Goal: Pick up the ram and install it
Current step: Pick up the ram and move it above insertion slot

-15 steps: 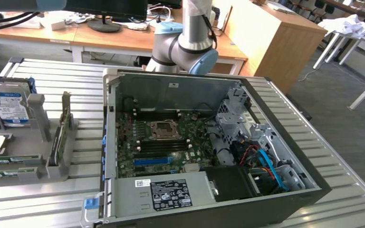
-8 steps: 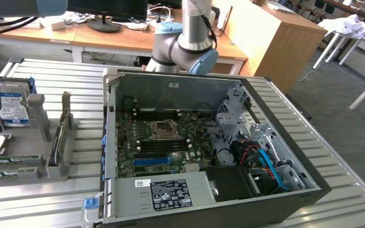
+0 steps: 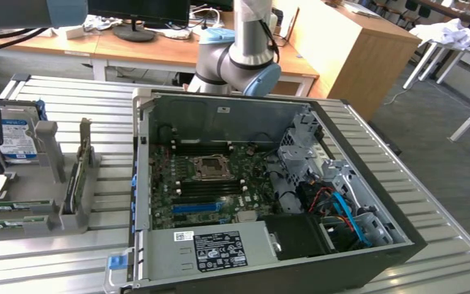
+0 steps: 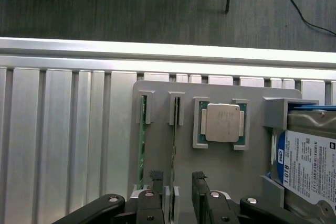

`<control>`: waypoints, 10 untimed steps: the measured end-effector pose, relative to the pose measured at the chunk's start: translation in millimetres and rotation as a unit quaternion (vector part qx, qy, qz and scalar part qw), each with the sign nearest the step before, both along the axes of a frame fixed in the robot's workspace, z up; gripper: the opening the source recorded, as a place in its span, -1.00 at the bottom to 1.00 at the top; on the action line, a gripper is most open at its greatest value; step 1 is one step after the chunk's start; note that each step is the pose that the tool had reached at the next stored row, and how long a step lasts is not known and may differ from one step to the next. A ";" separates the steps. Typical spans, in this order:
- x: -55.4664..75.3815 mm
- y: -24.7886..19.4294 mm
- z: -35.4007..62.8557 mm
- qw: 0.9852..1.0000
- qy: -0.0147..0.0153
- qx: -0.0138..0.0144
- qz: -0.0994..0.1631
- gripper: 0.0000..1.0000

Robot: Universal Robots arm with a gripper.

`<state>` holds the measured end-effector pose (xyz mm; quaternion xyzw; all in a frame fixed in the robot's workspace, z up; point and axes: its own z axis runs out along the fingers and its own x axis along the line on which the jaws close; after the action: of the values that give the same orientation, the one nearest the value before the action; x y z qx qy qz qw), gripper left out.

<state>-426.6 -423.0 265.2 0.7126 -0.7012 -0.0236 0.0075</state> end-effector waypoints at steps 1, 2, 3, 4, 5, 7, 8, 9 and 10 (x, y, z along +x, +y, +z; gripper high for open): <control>0.0 0.0 0.0 1.000 0.000 0.000 0.000 -0.29; 0.0 0.0 0.0 1.000 0.000 0.000 0.000 -0.29; 0.0 0.0 0.0 1.000 0.000 0.000 0.000 -0.29; -0.1 -0.4 -0.1 1.000 0.000 0.000 0.000 -0.29; -0.1 -1.4 -0.1 1.000 0.000 0.000 0.000 -0.29; 0.0 -4.6 -0.1 1.000 0.000 0.000 0.000 -0.29; 0.0 -6.7 -0.1 1.000 0.000 0.000 0.000 -0.29; 0.0 -8.7 -0.1 1.000 0.000 0.000 0.000 -0.29; 0.0 -10.5 -0.1 1.000 0.000 0.000 0.000 -0.29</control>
<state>-426.6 -433.5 265.2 0.7126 -0.7012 -0.0236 0.0074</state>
